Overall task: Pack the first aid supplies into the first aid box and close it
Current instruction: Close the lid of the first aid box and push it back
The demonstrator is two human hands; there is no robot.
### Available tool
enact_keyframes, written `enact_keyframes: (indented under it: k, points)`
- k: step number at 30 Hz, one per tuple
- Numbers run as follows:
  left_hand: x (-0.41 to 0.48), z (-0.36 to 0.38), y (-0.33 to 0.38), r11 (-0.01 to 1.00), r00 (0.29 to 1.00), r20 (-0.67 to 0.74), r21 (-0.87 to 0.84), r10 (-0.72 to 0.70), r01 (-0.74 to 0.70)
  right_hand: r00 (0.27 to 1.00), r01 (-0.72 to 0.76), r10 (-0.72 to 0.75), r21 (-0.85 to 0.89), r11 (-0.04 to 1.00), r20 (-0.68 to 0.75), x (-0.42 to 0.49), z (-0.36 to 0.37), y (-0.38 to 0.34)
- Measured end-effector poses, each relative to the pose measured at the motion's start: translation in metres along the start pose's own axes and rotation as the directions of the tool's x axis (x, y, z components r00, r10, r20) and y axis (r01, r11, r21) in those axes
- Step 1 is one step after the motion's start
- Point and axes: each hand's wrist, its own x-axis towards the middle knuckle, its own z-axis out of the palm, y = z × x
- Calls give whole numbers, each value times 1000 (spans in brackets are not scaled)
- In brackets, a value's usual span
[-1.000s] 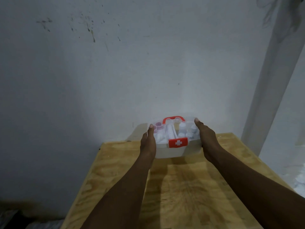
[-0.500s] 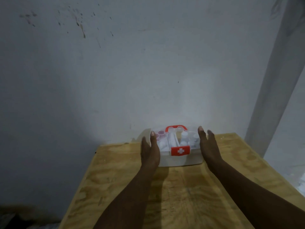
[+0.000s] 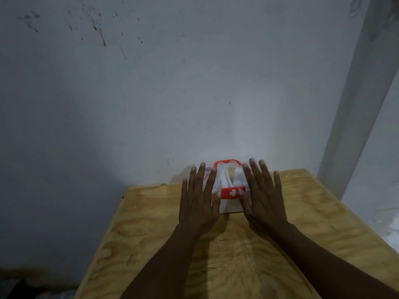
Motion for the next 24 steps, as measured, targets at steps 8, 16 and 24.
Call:
enact_keyframes:
  k: [8, 16, 24]
  points:
    - [-4, 6, 2, 992, 999, -3, -113, -49, 49, 998, -33, 30, 50, 998, 56, -3, 5, -2]
    - [-1, 17, 1, 984, 993, -102, -171, -58, 40, 999, -22, 20, 66, 998, 31, 3, 15, 2]
    - [23, 40, -13, 991, 990, -133, -131, -48, 30, 1000, 7, -7, -1, 1000, 16, 30, 45, 16]
